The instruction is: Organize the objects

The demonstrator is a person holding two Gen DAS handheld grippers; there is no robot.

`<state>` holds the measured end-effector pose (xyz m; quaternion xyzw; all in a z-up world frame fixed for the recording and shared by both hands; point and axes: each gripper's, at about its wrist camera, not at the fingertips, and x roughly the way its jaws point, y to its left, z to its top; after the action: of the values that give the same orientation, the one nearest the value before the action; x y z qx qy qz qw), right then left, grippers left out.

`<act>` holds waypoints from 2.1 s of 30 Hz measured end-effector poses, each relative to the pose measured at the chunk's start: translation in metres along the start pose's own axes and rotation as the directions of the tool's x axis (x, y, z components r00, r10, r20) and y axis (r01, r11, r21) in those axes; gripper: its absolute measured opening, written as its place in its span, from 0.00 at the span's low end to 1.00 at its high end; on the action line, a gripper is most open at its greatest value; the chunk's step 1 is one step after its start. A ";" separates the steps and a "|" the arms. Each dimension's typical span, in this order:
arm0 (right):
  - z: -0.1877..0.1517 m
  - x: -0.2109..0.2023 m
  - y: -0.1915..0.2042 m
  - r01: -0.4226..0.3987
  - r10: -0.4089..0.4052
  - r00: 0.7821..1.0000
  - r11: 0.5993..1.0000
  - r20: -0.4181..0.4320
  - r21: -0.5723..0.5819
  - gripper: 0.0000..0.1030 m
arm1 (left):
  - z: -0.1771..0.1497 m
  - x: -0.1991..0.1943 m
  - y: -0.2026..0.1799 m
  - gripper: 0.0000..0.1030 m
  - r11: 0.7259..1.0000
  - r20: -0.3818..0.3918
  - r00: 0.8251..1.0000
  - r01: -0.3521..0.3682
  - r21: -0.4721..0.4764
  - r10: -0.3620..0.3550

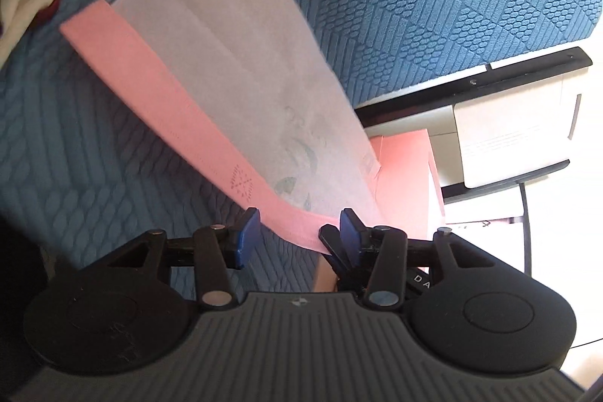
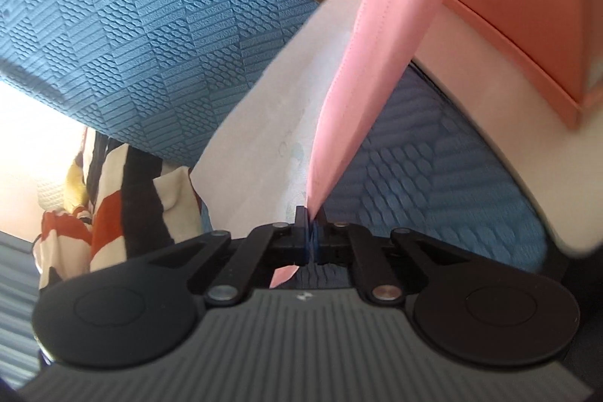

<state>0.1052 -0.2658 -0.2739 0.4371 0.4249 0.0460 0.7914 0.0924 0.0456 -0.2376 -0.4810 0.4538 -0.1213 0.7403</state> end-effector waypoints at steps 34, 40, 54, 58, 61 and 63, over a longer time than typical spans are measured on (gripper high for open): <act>-0.003 -0.011 -0.017 0.036 -0.047 0.990 0.996 -0.136 -0.085 0.25 | -0.016 0.010 0.014 0.08 0.994 0.086 0.990 -0.104 -0.040 0.107; -0.004 -0.022 0.001 -0.028 0.014 0.997 0.981 -0.074 -0.194 0.24 | -0.012 0.017 0.018 0.08 0.993 0.078 0.992 -0.091 -0.079 0.097; 0.009 0.005 0.005 0.044 -0.045 0.999 0.982 0.000 -0.185 0.13 | -0.005 0.026 0.026 0.08 0.989 0.054 0.996 -0.065 -0.130 0.073; 0.014 0.013 0.006 0.086 -0.084 0.996 0.978 0.019 -0.191 0.13 | -0.002 0.028 0.025 0.08 0.989 0.056 0.996 -0.064 -0.130 0.072; 0.016 0.018 0.004 0.103 -0.101 0.995 0.979 0.020 -0.176 0.12 | 0.002 0.028 0.025 0.08 0.990 0.063 0.995 -0.067 -0.127 0.075; 0.018 0.020 0.004 0.099 -0.096 0.995 0.981 0.023 -0.165 0.12 | 0.005 0.028 0.025 0.08 0.990 0.068 0.995 -0.063 -0.129 0.072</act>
<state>0.1321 -0.2664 -0.2791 0.3486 0.4346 0.0390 0.8295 0.1055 0.0441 -0.2735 -0.5155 0.4494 -0.0496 0.7279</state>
